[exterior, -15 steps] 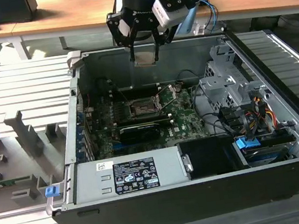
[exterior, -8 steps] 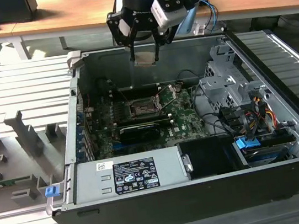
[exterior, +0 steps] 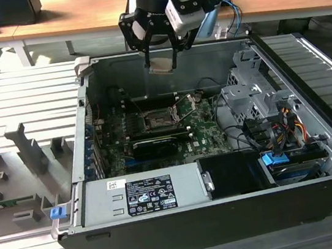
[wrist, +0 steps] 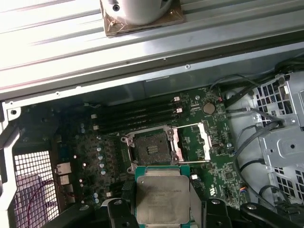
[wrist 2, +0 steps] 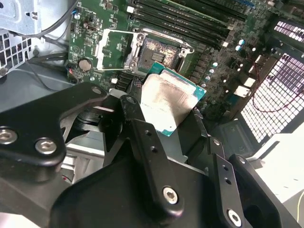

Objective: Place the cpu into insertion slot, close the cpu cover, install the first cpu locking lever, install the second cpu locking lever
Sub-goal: 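Place the cpu into insertion slot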

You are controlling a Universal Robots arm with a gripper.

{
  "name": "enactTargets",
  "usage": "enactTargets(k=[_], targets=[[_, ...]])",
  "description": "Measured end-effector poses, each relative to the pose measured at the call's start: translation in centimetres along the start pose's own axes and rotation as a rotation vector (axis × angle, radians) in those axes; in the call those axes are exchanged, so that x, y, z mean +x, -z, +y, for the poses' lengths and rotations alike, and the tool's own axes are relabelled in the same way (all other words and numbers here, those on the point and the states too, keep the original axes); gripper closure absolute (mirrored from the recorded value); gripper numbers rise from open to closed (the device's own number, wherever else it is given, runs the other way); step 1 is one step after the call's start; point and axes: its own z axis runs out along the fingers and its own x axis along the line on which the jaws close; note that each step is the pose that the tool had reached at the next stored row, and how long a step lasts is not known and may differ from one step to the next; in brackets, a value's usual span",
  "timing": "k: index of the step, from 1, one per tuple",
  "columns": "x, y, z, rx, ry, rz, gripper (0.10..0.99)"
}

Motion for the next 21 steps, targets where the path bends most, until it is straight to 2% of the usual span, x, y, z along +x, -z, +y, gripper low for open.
enactTargets(k=[7, 21], targets=[[-0.01, -0.28, -0.03, 0.0, -0.003, -0.0001, 0.545], [-0.01, -0.38, -0.04, -0.002, -0.106, -0.0106, 0.545]])
